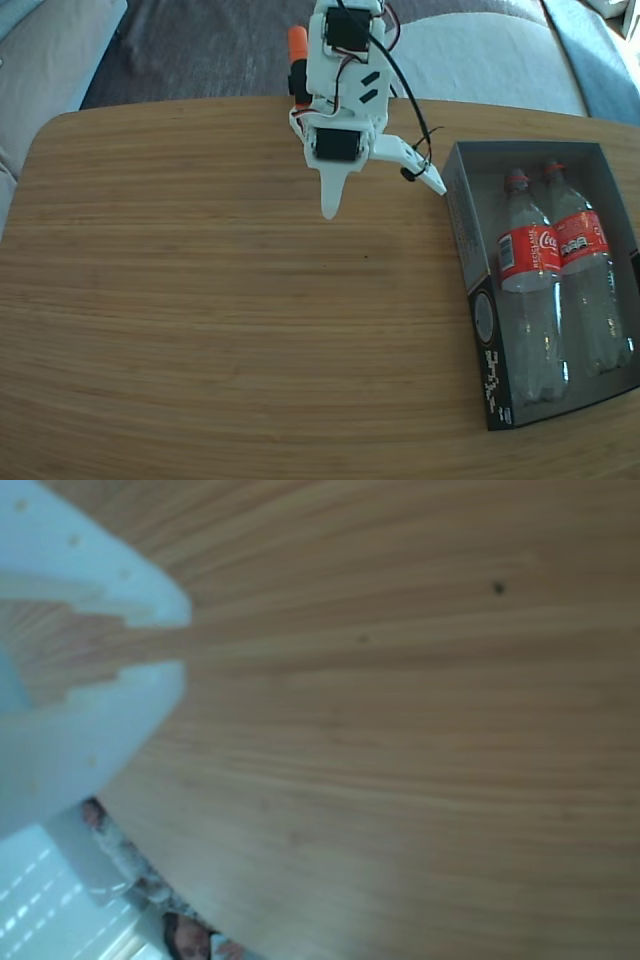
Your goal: Grasp the bottles and put them in the box.
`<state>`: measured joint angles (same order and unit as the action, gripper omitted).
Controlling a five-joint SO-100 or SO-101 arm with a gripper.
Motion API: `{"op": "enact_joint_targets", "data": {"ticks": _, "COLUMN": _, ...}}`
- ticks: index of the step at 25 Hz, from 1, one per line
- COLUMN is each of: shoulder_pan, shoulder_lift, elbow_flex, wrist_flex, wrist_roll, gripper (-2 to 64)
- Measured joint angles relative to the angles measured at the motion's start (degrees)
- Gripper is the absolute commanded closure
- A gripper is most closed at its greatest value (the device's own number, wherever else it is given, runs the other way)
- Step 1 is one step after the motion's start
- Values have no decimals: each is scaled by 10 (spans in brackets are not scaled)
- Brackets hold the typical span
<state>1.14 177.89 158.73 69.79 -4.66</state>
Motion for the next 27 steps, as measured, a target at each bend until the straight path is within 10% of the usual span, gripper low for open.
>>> {"op": "enact_joint_targets", "data": {"ticks": 27, "shoulder_pan": 0, "shoulder_lift": 77, "elbow_flex": 15, "wrist_flex": 28, "wrist_roll": 0, "gripper": 618}}
